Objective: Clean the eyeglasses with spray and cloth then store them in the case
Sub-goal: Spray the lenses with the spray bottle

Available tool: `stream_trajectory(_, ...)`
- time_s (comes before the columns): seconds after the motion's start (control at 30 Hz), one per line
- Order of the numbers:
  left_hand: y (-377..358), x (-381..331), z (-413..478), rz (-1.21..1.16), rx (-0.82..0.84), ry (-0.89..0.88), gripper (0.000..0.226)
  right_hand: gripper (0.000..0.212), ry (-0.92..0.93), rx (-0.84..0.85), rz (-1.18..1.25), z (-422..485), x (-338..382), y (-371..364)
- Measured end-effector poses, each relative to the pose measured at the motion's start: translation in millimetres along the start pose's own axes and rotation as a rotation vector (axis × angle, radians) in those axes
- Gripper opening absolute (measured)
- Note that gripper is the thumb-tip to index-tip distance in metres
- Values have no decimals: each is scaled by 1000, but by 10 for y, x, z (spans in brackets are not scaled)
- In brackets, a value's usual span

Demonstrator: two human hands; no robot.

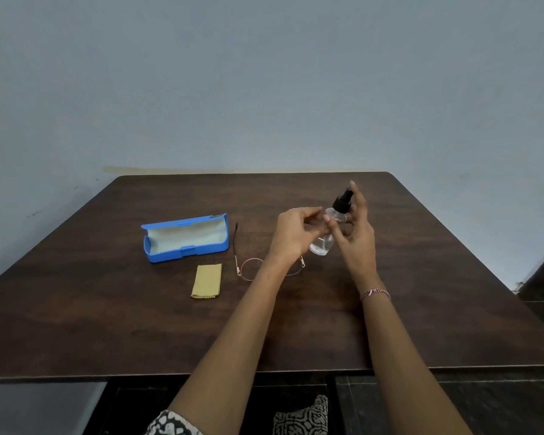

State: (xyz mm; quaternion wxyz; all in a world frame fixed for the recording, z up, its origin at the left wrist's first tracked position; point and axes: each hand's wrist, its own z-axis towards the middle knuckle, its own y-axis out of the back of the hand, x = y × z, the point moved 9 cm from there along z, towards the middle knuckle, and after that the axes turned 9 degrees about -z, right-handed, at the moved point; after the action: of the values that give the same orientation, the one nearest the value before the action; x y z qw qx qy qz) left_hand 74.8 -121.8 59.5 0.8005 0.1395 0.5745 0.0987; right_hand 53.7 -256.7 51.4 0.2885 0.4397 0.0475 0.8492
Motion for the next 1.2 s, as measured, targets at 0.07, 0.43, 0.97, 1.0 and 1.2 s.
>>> stream_trajectory(0.07,149,-5,-53,78,-80,13,43,72,-26,-40,25,0,-13,35)
stream_trajectory(0.43,1109,434,-544,804,-278,443,26,65,-77,-127,85,-40,-76,79)
stream_trajectory(0.97,1127,965,-596,277,-276,621,10,48,-253,-65,467,-27,-261,-4)
stream_trajectory(1.0,1101,987,-604,165,-280,642,11,46,-289,-42,502,-21,-291,-30)
stream_trajectory(1.2,927,1059,-604,-347,-329,660,10,42,-425,133,788,-21,-301,-152)
